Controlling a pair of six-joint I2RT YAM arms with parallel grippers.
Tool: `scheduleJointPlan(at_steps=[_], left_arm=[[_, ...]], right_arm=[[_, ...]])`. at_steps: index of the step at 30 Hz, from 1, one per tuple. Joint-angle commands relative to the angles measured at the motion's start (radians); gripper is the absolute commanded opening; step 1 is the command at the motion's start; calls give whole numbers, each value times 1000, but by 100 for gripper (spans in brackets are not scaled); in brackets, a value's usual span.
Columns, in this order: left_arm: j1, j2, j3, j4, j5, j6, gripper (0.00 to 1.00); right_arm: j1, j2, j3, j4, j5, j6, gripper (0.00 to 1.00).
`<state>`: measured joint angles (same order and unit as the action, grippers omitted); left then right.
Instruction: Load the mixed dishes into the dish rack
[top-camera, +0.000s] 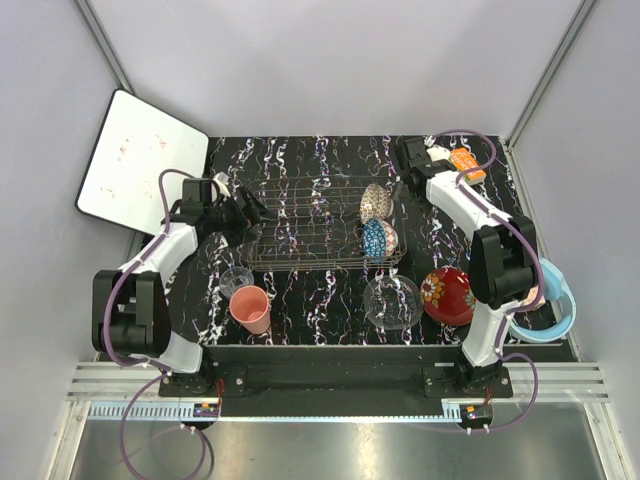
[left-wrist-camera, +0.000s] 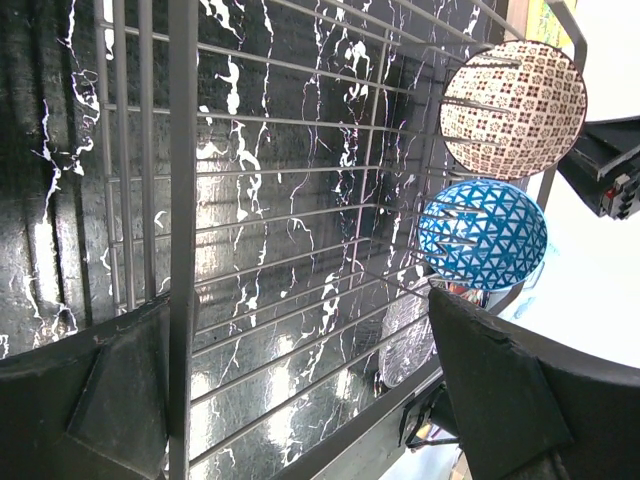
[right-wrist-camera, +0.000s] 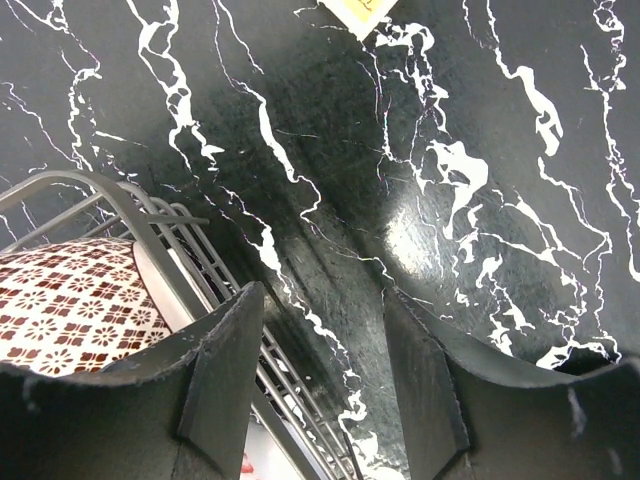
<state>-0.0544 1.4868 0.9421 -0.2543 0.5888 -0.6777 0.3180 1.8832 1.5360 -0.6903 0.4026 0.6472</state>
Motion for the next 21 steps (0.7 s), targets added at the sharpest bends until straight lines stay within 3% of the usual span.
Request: scheduleJointPlan(at_steps=[1,3,6,15,21], left_arm=[[-16,-62,27,73,46,4,99],[-15,-63,55,29,40,44,99],[-1,-68,116,-32,37,90,99],[53,-134,231,-177,-3,262,99],[87,-123,190,-174,5,274,99]], right_arm=[[15,-1,21,8,-87,-17,62],[3,-30,1,-8,-38,-15,70],[-11,-110,-82,-29,41,6,74],[-33,-314,-315,-198,108,158,76],[-62,-378,-456,-207,47,186,79]])
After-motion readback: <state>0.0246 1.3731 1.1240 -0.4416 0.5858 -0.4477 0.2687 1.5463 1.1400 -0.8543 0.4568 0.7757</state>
